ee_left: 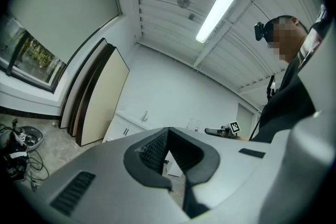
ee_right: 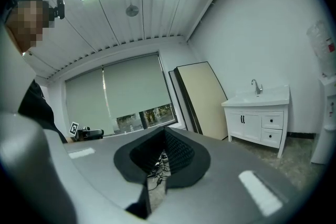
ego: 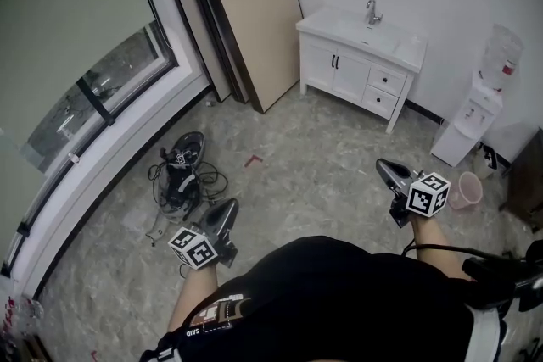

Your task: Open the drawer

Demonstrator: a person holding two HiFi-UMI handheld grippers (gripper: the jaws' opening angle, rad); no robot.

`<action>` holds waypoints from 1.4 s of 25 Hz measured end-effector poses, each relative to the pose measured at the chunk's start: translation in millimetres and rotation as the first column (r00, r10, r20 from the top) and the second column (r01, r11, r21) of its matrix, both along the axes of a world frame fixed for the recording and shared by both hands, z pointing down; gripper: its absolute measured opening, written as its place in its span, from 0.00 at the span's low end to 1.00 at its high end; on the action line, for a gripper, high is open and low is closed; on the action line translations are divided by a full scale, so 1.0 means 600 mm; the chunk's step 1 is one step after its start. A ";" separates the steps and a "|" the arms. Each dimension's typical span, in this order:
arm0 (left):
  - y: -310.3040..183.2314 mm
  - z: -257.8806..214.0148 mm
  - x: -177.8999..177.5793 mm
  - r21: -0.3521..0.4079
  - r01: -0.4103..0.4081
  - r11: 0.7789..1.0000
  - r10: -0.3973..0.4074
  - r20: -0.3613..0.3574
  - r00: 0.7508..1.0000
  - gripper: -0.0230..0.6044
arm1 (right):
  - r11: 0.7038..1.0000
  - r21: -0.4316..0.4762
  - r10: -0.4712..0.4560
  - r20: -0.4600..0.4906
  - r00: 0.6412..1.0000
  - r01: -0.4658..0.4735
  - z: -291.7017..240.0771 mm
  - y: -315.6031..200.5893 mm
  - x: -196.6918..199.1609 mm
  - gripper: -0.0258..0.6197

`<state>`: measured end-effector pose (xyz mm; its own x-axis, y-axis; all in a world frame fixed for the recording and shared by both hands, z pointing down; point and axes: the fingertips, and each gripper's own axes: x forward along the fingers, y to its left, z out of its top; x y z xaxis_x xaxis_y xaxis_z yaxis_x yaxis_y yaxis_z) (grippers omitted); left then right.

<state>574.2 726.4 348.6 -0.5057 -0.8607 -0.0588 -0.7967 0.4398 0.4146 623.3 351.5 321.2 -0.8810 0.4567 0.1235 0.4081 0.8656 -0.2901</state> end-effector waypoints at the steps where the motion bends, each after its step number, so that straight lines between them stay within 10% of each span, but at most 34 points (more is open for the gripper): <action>1: -0.001 0.003 -0.013 0.003 0.009 1.000 -0.009 -0.003 1.000 0.04 | 1.000 -0.002 -0.008 -0.003 1.000 0.007 0.003 -0.004 -0.017 0.04; 17: -0.196 -0.016 -0.252 0.013 0.181 0.983 -0.181 0.008 0.983 0.04 | 0.977 0.022 -0.212 0.022 0.977 0.212 -0.013 -0.173 -0.370 0.04; 35: -0.354 0.014 -0.522 -0.012 0.078 0.997 -0.079 -0.045 0.996 0.04 | 0.992 -0.032 -0.125 -0.040 0.991 0.124 0.052 -0.321 -0.595 0.04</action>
<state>261.2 513.9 357.0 -0.5736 -0.8187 -0.0253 -0.7401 0.5047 0.4444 266.4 158.6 352.1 -0.8116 0.5663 0.1438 0.4990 0.7998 -0.3337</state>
